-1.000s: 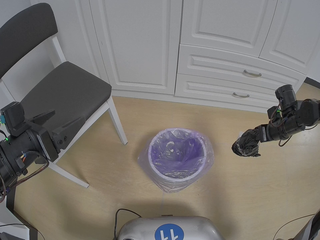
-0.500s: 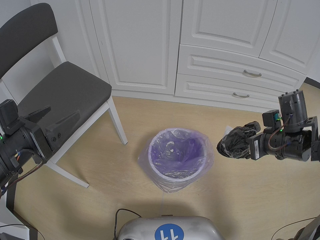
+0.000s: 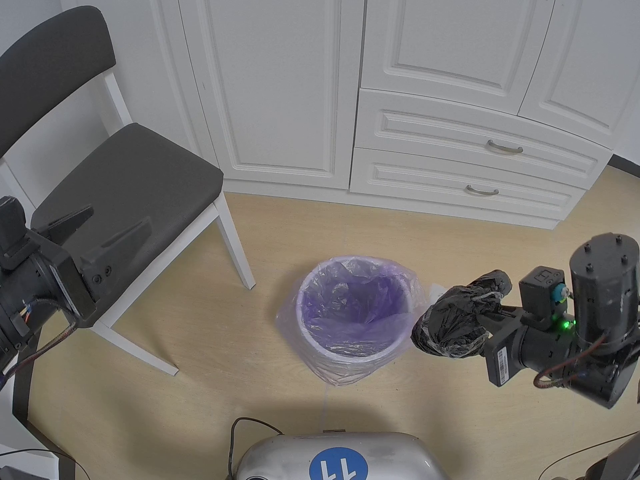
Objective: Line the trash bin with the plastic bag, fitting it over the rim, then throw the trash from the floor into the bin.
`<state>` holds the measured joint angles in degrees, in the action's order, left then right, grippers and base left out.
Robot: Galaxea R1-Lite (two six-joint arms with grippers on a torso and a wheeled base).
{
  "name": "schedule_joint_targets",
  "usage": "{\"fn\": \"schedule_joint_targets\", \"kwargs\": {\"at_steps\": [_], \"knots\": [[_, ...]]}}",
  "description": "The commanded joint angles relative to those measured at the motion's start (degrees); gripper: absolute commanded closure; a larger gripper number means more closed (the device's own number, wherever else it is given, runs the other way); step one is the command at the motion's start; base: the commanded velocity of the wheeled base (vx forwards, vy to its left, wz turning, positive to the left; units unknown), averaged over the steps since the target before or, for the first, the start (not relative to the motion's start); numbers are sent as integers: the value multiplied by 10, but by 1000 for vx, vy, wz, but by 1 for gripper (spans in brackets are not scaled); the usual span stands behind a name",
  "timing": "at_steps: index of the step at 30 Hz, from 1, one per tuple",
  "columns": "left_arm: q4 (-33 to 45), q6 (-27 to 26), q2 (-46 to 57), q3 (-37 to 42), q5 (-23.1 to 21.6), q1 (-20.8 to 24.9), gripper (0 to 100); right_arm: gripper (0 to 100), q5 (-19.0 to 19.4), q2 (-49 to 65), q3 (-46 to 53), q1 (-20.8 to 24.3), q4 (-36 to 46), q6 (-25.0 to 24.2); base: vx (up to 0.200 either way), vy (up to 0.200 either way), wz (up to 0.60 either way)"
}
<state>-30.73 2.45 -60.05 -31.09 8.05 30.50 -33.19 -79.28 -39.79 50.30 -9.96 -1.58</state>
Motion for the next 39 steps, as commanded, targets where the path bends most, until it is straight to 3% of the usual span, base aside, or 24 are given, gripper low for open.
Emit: {"fn": "schedule_joint_targets", "kwargs": {"at_steps": [1, 7, 13, 19, 21, 24, 33, 39], "knots": [[-1, -4, 4, 1, 0, 0, 0, 100, -29, 42, 23, 56, -9, 0, 0, 0, 0], [-1, -4, 4, 1, 1, 0, 0, 100, -45, 55, 58, 71, -73, 20, 0, 0, 0], [-2, -4, 9, 1, 1, 0, 0, 100, -44, 30, 112, 71, -250, 68, 0, 0, 0], [-2, -5, 11, 1, 1, 0, 0, 100, -42, -11, 130, 71, -388, 82, 0, 0, 0], [-2, -5, 10, 1, 1, 0, 0, 100, -40, -47, 129, 71, -459, 82, 0, 0, 0], [-2, -5, 10, 1, 1, 0, 0, 100, -40, -62, 128, 70, -484, 82, 0, 0, 0], [-3, -6, 11, 1, 1, 0, 0, 100, -39, -190, 103, 60, -696, 84, 0, 0, 0], [-3, -6, 13, 0, 1, 0, 0, 100, -28, -311, 45, 13, -800, 82, 0, 0, 0]]}}
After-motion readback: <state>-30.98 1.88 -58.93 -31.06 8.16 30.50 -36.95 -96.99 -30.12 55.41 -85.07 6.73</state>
